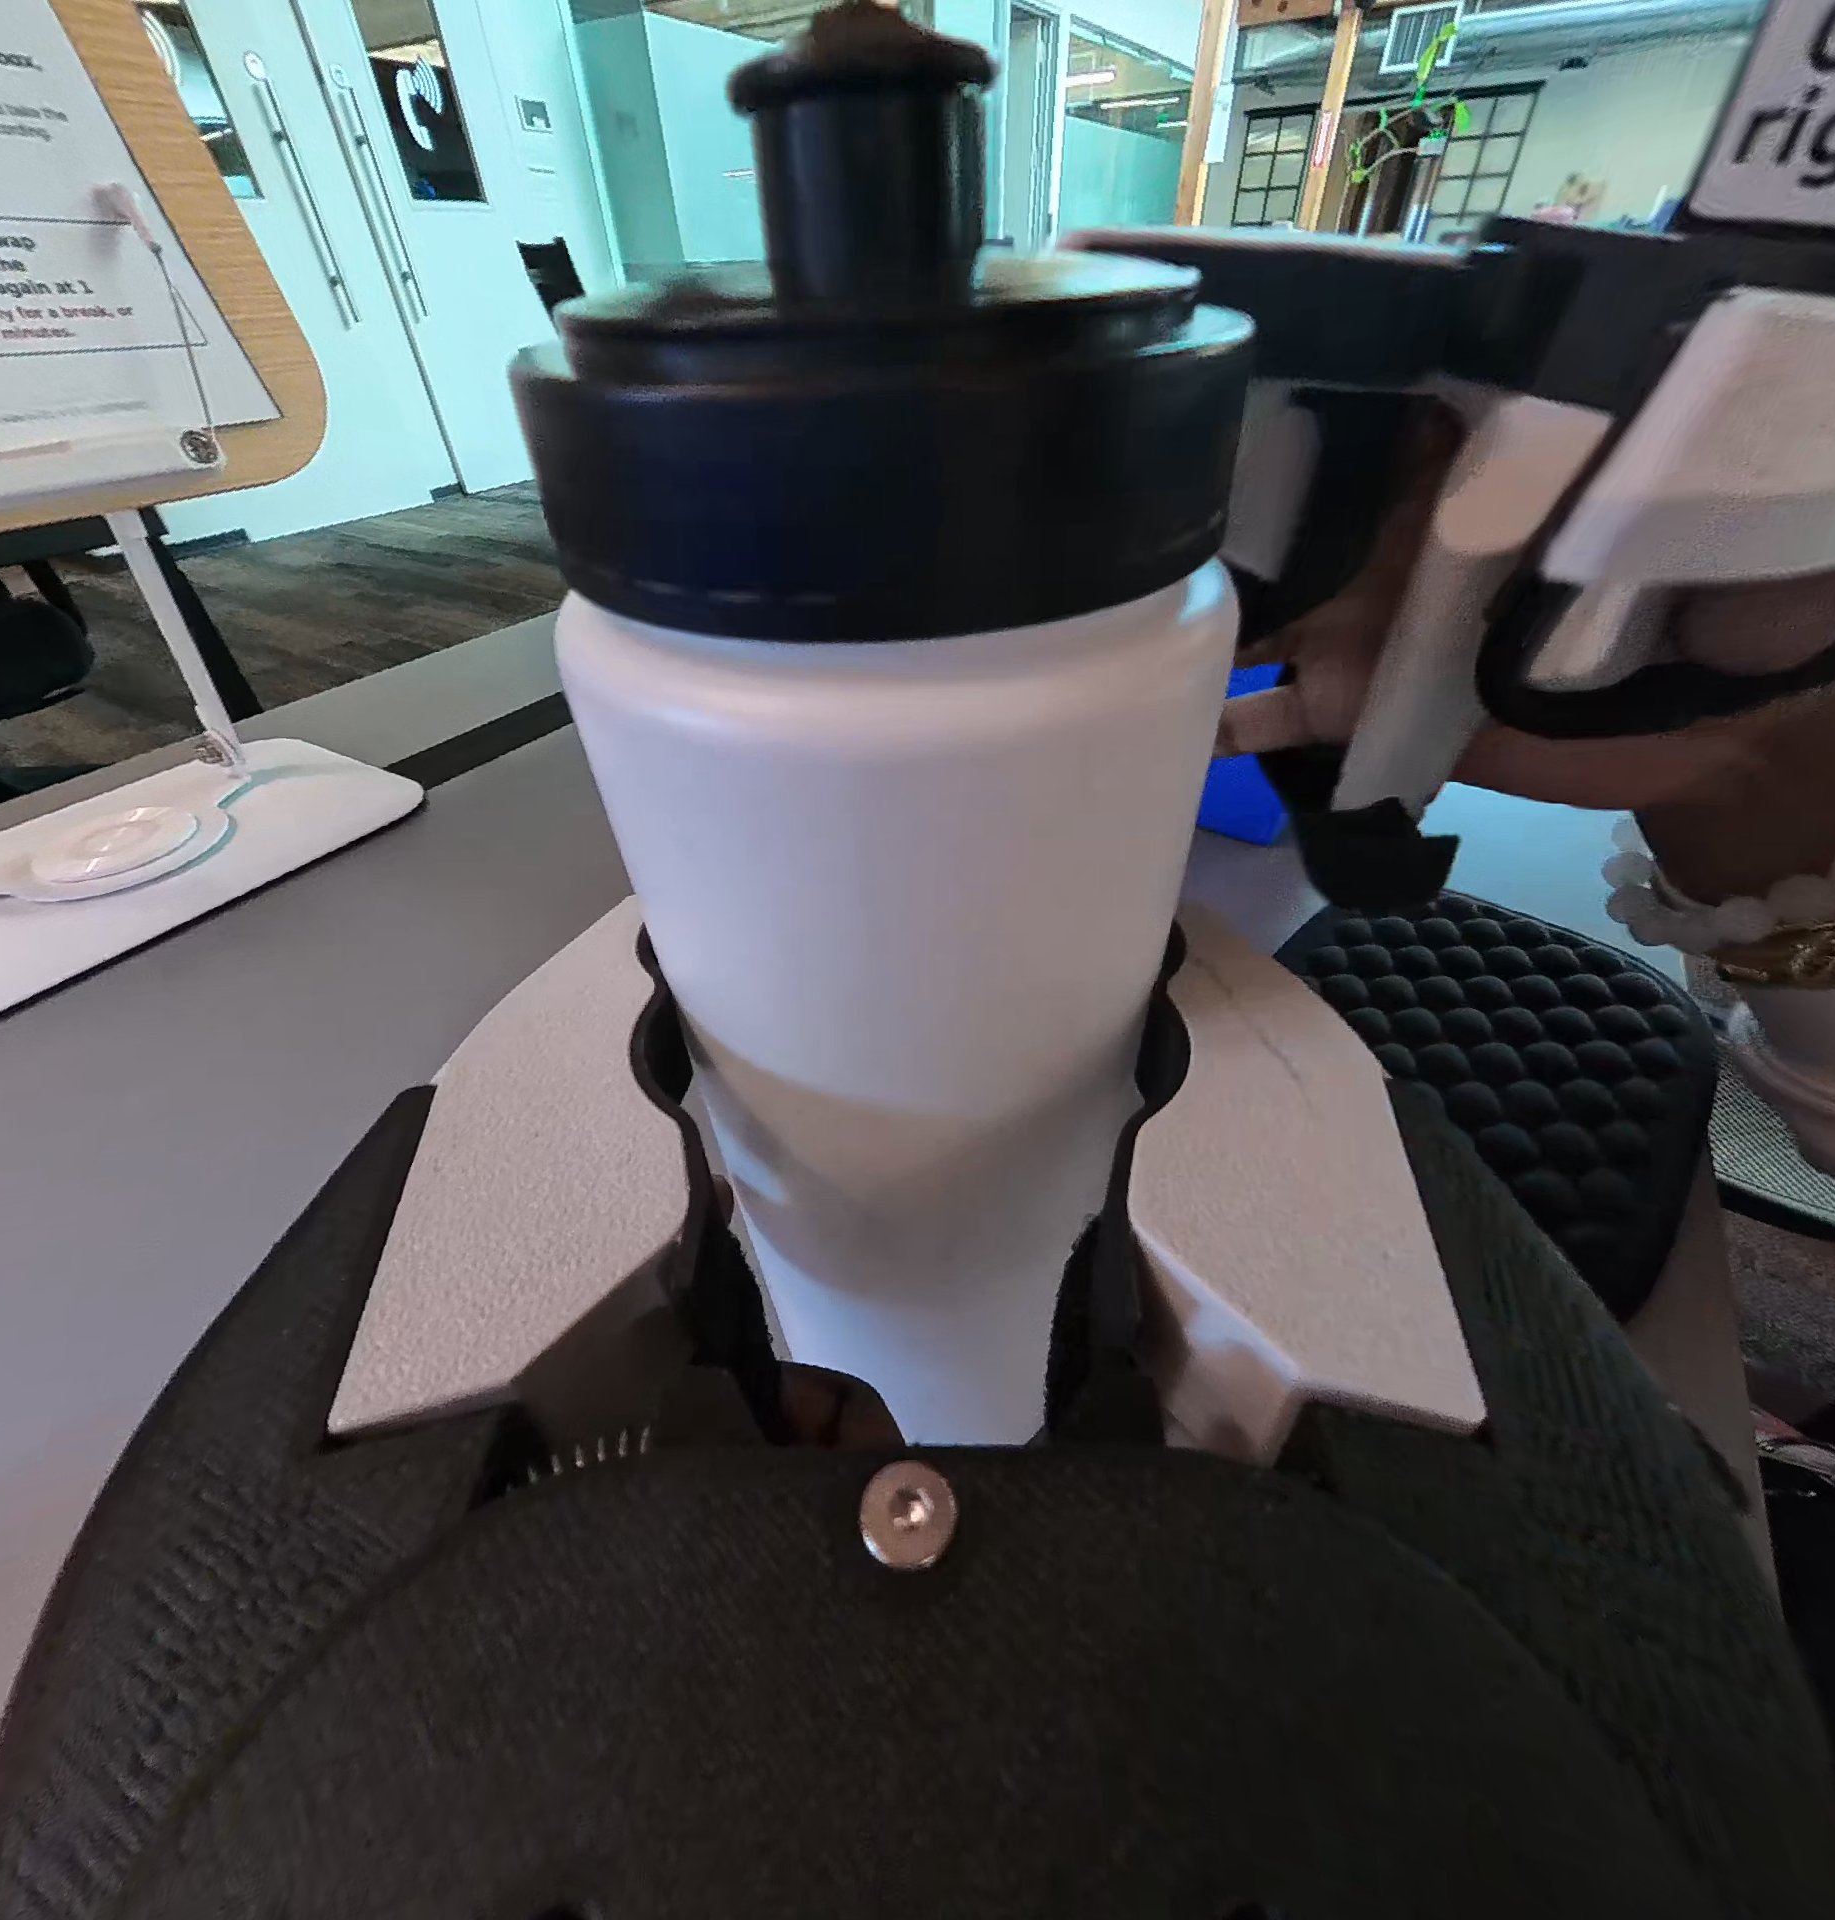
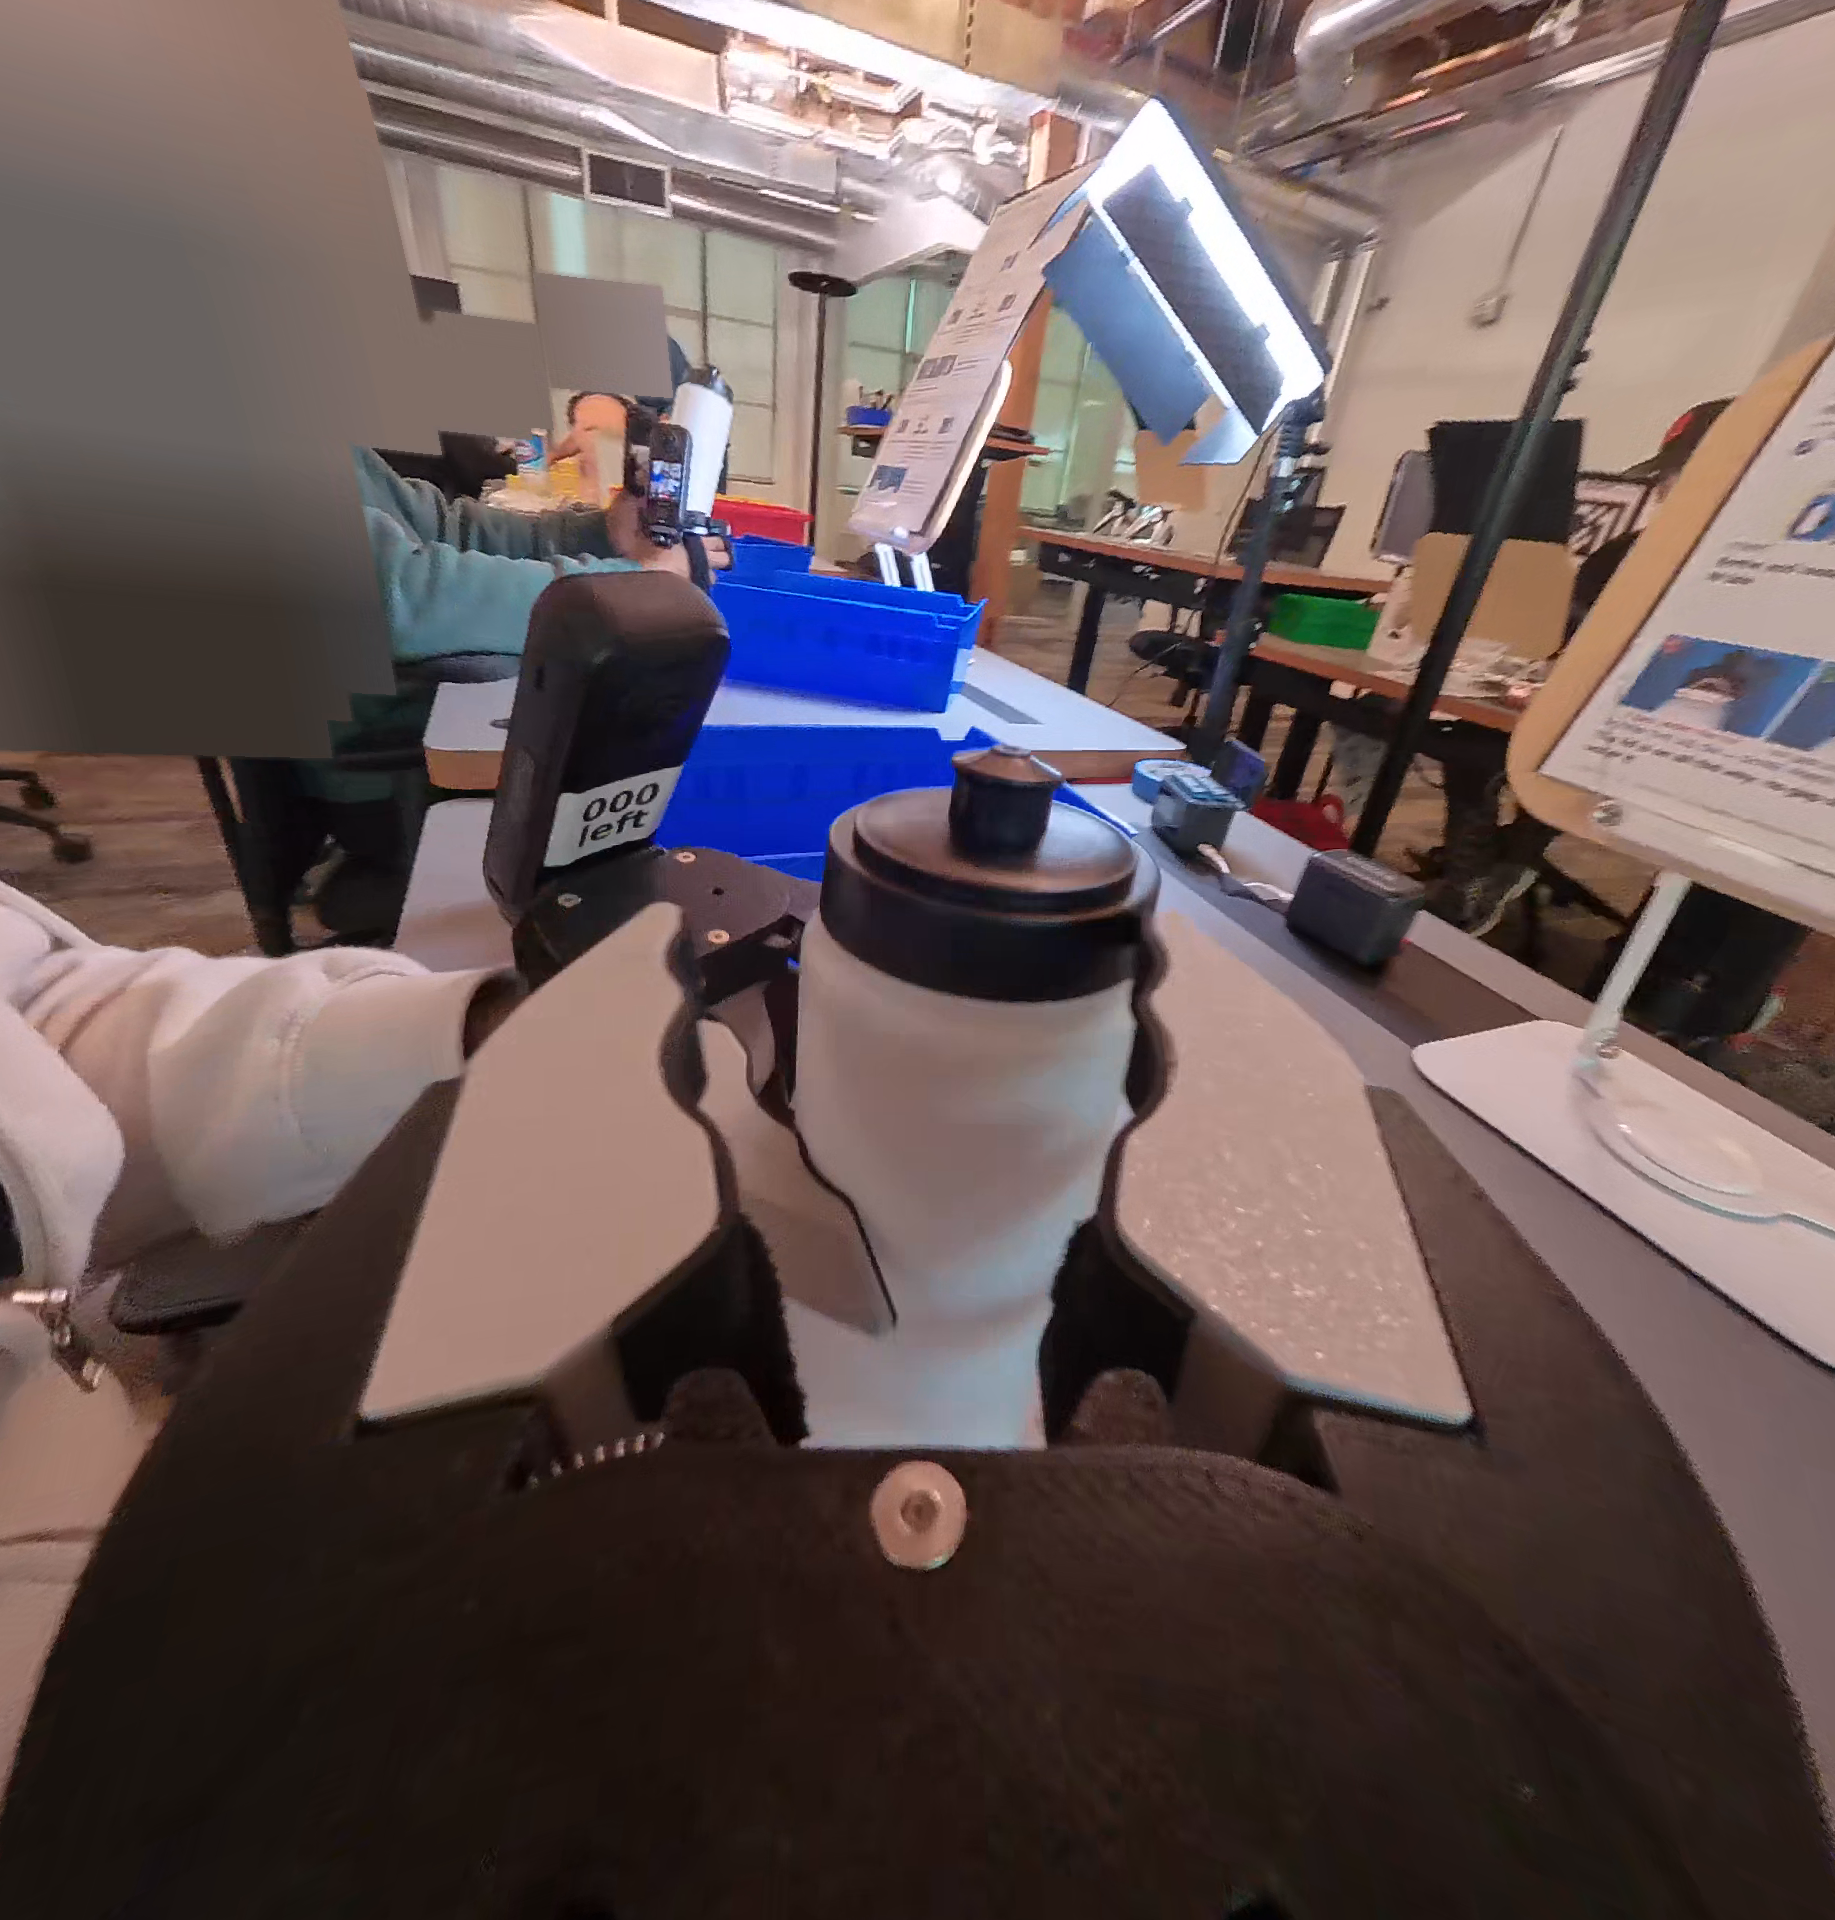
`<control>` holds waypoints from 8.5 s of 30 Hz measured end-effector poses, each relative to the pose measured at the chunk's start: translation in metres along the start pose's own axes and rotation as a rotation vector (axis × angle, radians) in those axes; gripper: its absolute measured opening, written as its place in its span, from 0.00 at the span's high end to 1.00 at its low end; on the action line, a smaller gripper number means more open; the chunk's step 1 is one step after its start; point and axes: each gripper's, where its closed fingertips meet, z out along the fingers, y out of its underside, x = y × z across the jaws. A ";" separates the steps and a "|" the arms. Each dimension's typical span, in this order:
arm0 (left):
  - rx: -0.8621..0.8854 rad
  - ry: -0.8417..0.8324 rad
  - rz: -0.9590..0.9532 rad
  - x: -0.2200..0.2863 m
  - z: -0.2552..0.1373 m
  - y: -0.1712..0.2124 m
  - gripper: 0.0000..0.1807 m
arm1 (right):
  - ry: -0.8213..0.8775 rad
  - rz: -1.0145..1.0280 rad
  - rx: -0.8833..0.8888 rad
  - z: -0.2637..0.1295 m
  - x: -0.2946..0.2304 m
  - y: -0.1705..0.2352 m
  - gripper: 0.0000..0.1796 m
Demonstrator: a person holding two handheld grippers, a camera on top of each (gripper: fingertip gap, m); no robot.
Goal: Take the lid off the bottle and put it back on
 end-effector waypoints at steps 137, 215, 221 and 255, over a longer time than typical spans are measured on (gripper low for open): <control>0.634 0.178 -0.115 0.021 -0.066 -0.072 0.52 | 0.304 -0.616 -0.276 0.029 -0.014 0.045 0.52; -0.376 -0.884 0.286 -0.122 -0.195 0.079 0.86 | 0.595 -0.081 -0.642 -0.026 0.071 0.129 0.82; -0.379 -0.888 0.299 -0.123 -0.195 0.079 0.84 | 0.423 -0.192 -0.640 0.045 0.031 0.129 0.78; 0.018 -1.146 -0.093 -0.186 -0.410 0.083 0.48 | -0.015 -0.354 -0.399 0.195 -0.048 0.128 0.76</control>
